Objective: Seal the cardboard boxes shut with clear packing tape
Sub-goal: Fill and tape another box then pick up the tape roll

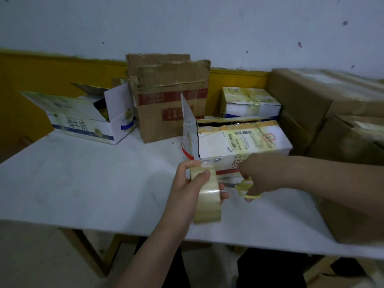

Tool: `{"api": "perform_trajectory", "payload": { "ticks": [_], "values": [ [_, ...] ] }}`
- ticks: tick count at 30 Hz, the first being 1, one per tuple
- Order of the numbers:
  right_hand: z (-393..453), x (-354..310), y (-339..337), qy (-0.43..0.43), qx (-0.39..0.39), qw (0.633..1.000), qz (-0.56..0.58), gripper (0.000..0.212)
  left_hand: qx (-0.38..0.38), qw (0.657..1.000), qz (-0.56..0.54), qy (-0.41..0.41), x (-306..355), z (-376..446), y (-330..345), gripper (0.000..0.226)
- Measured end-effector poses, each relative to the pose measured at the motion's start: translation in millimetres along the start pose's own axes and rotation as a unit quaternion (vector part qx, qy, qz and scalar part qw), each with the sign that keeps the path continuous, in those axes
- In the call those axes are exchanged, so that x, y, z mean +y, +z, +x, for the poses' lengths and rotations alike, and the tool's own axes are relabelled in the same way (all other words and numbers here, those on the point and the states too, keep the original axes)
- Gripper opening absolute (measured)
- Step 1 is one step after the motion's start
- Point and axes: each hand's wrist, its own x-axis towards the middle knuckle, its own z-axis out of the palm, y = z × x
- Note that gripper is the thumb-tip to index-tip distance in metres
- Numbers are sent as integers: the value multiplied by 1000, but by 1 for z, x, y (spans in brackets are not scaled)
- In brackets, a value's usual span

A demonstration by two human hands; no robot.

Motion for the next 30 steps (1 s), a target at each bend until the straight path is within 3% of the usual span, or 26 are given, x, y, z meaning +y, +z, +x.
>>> {"api": "perform_trajectory", "payload": {
  "ticks": [4,6,9,10,12,16,23,30],
  "values": [
    [15,-18,30,53,80,994,59,24,-1,1000,7,8,-3,0,-3,21],
    [20,-23,32,77,155,979,108,15,-7,1000,16,12,-3,0,-4,21],
    [17,-31,14,28,329,889,318,35,-9,998,55,28,-1,0,-9,21],
    [12,-38,3,-9,337,856,393,36,-7,997,69,36,0,0,-11,21],
    [10,-53,-10,-60,310,828,463,28,4,995,90,50,2,-1,-16,22],
    [24,-74,-13,-25,326,789,520,12,23,990,127,62,9,-7,-29,22],
    [29,-128,-42,-60,369,813,446,13,54,982,175,53,39,-38,-70,78],
    [29,-175,-85,-135,373,782,481,19,126,967,212,-57,59,-107,-141,77]
  ]
}}
